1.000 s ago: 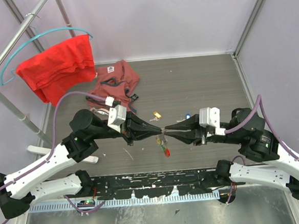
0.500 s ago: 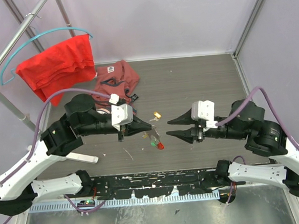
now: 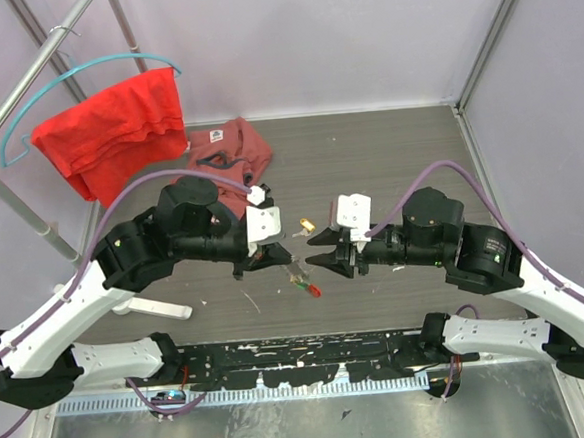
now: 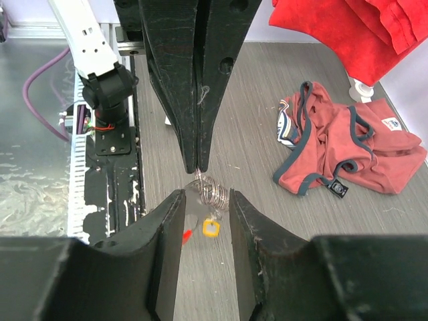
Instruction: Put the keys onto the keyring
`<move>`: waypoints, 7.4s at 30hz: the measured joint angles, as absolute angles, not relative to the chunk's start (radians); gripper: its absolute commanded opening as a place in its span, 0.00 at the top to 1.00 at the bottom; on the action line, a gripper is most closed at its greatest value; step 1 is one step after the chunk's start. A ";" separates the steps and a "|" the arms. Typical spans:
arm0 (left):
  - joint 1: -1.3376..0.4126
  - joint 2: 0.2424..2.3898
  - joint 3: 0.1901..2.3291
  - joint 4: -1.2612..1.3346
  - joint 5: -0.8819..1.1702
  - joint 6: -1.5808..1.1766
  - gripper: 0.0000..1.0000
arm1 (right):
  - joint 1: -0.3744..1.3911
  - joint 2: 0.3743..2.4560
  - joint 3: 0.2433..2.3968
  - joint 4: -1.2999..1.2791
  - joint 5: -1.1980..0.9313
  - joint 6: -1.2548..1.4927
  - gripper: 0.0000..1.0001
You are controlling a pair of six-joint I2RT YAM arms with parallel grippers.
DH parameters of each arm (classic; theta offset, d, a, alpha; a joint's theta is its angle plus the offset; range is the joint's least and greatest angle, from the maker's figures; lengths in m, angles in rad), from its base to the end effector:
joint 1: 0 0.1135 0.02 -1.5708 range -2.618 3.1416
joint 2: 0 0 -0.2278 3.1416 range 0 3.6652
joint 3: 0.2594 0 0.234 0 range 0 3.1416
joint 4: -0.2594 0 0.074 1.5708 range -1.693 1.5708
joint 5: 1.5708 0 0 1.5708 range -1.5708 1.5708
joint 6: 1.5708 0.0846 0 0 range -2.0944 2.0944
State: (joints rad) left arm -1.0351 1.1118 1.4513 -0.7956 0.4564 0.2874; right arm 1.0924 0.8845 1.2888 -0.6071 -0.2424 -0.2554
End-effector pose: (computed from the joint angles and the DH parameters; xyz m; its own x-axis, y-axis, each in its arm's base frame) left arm 0.0940 -0.2314 0.3836 0.0605 0.3966 -0.9160 0.9976 0.0057 0.0683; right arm 0.0800 0.1983 0.4024 0.1553 -0.2332 -0.9599 -0.9620 0.1853 -0.2007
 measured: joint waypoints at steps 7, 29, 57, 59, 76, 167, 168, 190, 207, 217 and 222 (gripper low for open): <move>-1.045 1.109 1.454 -0.810 0.459 0.295 1.00 | 1.092 0.902 1.280 -0.591 -0.249 -0.250 0.65; -1.060 1.099 1.454 -0.809 0.472 0.305 1.00 | 1.092 0.966 1.279 -0.576 -0.317 -0.237 0.77; -1.063 0.862 1.276 -0.559 0.432 0.222 0.64 | 1.098 0.858 1.225 -0.466 -0.365 -0.270 0.99; -1.063 0.829 1.238 -0.482 0.432 0.183 0.64 | 1.098 0.830 1.212 -0.429 -0.377 -0.278 0.99; -1.063 0.803 1.095 0.054 0.498 -0.028 0.69 | 1.098 0.759 1.127 -0.118 -0.475 -0.288 0.99; -1.063 0.924 1.350 -0.657 0.382 0.494 1.00 | 1.097 0.969 1.362 -0.550 -0.344 -0.364 0.67; -1.063 0.915 1.338 -0.640 0.380 0.490 1.00 | 1.097 0.965 1.361 -0.549 -0.341 -0.364 0.67; -1.063 0.750 0.818 0.417 0.353 -0.077 1.00 | 1.097 0.829 1.222 -0.272 -0.357 -0.327 0.71; -1.063 0.760 0.795 0.596 0.385 -0.181 1.00 | 1.097 0.822 1.176 -0.150 -0.378 -0.281 0.72; -1.063 0.770 0.795 0.602 0.389 -0.188 1.00 | 1.097 0.829 1.160 -0.085 -0.395 -0.255 0.76; -1.063 0.772 0.795 0.604 0.392 -0.192 1.00 | 1.097 0.829 1.160 -0.075 -0.404 -0.251 0.80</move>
State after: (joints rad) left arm -1.0630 0.7723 0.7948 0.6041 0.3916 -0.1925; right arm 1.0969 0.8291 1.1603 -0.0746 -0.4038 -0.2508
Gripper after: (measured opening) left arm 0.005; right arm 0.221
